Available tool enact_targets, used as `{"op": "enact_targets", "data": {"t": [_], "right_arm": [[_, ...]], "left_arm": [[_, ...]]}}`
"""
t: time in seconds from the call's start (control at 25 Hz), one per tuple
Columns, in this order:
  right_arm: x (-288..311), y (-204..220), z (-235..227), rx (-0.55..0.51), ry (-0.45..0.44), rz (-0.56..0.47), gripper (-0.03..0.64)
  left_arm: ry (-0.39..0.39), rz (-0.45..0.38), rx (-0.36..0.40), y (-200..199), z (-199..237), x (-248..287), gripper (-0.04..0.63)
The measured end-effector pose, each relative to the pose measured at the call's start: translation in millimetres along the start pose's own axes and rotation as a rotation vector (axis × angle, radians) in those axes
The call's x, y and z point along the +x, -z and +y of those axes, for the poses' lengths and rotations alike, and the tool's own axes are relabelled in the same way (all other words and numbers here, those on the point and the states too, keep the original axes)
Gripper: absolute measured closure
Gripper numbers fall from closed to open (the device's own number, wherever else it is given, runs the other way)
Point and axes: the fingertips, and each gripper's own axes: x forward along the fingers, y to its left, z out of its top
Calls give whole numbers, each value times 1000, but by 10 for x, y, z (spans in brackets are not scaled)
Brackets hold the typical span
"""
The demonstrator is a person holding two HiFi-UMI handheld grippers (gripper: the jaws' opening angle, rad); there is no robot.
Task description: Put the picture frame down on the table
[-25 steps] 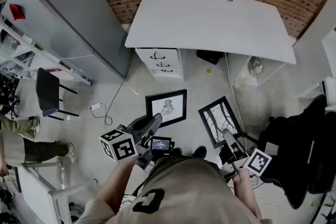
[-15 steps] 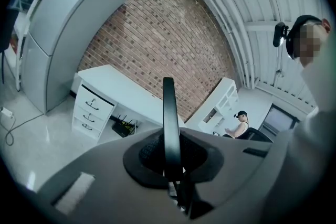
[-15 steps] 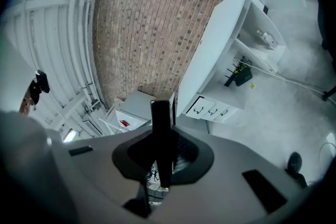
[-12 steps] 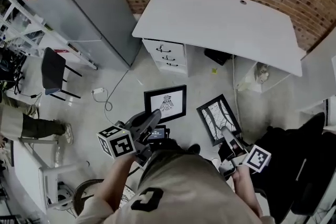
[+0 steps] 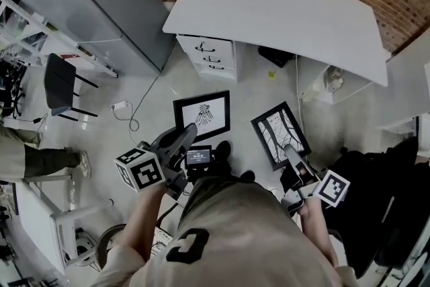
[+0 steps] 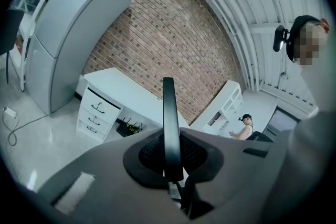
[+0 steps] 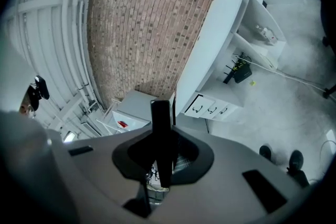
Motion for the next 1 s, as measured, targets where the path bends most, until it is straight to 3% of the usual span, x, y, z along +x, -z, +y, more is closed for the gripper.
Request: {"op": "enact_targets", "data": {"t": [0.64,1.0], "right_arm": [[1176,45,128,-23,88,29,589],[1559,29,165,-35,99,43,589]], "left_arm": [[4,5,-53,-729,1136,93,572],[2,-25,-67,-962,1476,84,572]]}}
